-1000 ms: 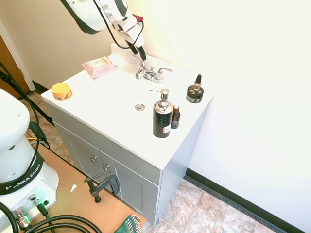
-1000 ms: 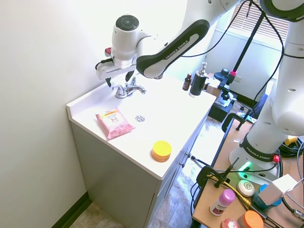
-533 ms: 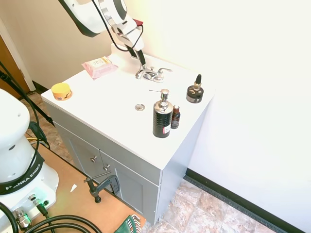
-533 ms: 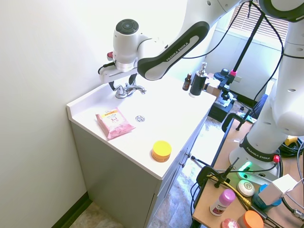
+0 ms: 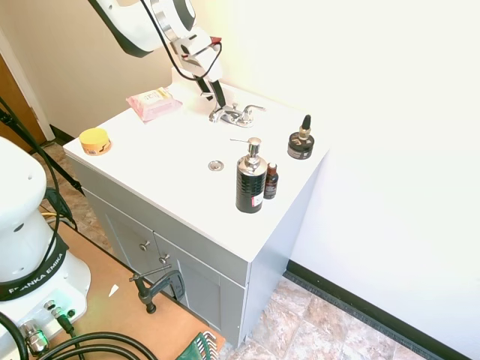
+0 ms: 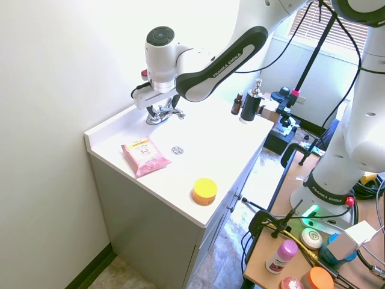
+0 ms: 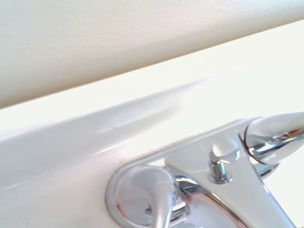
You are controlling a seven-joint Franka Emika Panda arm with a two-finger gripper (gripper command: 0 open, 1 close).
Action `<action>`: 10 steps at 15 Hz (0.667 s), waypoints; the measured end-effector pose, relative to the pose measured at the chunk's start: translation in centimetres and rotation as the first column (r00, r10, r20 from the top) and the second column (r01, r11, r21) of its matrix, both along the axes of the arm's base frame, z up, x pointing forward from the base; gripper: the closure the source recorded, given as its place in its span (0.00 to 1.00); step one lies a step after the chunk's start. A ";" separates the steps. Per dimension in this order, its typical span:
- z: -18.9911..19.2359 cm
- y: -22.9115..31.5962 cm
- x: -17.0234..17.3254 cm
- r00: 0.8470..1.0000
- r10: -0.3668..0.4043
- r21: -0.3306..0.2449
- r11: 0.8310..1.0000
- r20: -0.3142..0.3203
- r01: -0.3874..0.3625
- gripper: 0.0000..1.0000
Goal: Turn on the hot water
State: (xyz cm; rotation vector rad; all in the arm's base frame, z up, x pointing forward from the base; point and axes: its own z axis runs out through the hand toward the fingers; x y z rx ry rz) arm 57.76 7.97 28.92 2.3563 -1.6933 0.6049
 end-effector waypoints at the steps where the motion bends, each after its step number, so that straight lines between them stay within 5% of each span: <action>1: 0.1 -0.3 -0.3 1.000 -0.005 -0.008 1.000 -0.010 0.005 0.00; 7: -0.1 -1.5 -2.4 0.999 -0.013 -0.012 1.000 -0.044 0.012 0.00; 10: 1.7 -0.8 -4.2 0.995 0.030 0.108 0.994 -0.093 -0.020 0.00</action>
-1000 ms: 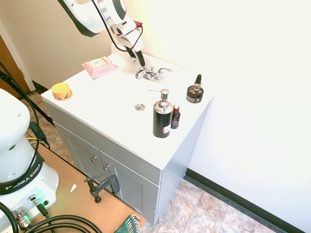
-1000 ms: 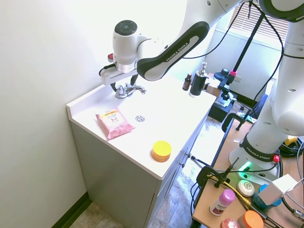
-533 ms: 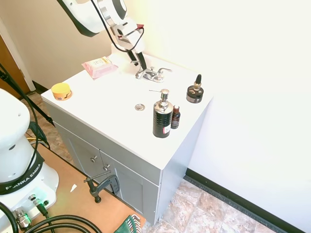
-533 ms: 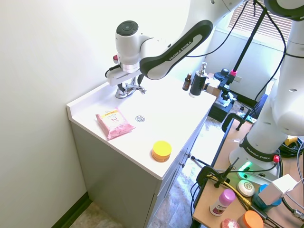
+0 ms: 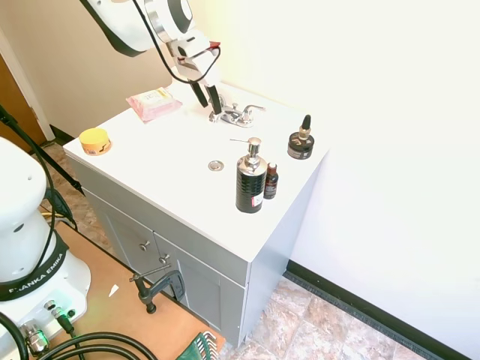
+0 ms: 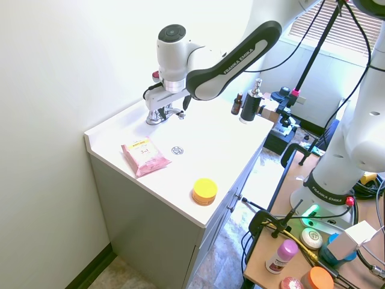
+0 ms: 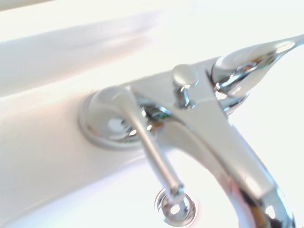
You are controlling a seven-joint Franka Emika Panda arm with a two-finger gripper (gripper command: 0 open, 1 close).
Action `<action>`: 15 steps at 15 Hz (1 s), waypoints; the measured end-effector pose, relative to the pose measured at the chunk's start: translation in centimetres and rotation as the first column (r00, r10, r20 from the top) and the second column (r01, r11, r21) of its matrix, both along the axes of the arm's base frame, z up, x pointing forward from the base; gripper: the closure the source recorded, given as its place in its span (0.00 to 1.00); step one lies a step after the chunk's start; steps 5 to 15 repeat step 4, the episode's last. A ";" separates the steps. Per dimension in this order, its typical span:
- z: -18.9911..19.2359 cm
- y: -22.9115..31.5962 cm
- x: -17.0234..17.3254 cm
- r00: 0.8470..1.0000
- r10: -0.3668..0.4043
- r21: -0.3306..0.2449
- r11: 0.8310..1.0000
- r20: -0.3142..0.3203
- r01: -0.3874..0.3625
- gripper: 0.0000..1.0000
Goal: Turn on the hot water
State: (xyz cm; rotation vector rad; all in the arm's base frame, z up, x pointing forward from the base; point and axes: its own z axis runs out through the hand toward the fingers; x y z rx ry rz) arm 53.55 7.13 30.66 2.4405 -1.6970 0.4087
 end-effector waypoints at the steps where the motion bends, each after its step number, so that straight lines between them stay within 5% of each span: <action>1: 1.1 0.0 -0.6 1.000 0.006 0.035 0.999 -0.007 -0.005 0.00; 4: 2.6 -1.7 -3.0 0.999 -0.015 0.109 0.994 -0.052 0.020 0.00; 15: 2.6 -1.7 -3.0 0.999 -0.015 0.109 0.994 -0.052 0.020 0.00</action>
